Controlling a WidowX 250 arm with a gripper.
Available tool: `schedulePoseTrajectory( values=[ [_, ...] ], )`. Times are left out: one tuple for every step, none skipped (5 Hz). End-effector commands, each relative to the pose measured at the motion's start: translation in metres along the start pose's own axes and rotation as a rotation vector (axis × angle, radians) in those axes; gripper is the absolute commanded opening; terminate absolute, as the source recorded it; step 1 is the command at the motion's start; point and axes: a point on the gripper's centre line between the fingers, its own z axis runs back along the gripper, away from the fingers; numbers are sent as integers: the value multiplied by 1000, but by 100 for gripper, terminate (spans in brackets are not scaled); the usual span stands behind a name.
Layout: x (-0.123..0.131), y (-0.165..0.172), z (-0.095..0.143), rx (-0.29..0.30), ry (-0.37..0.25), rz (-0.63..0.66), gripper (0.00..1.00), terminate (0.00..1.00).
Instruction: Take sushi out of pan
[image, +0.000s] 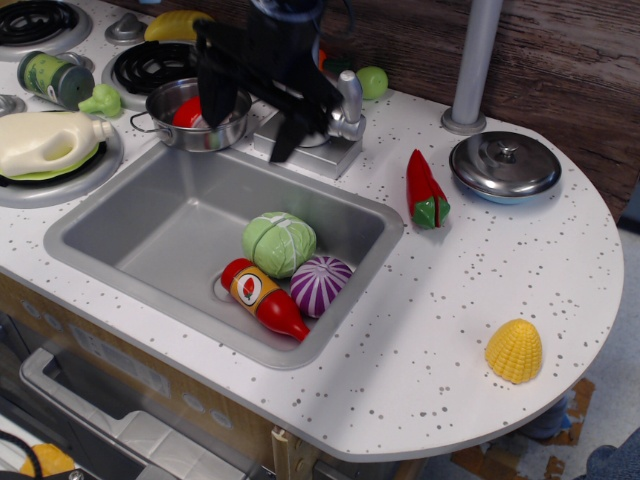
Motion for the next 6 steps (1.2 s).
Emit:
schedulePoseTrajectory(
  values=[
    [37, 48, -19, 4, -82, 16, 100, 0],
    [50, 64, -44, -7, -148, -20, 100, 0],
    [62, 72, -54, 22, -183, -34, 100, 0],
    [70, 79, -61, 28, -199, -49, 100, 0],
    [77, 88, -68, 28, -219, -62, 100, 0],
    [84, 95, -77, 22, -239, -73, 100, 0]
  ],
)
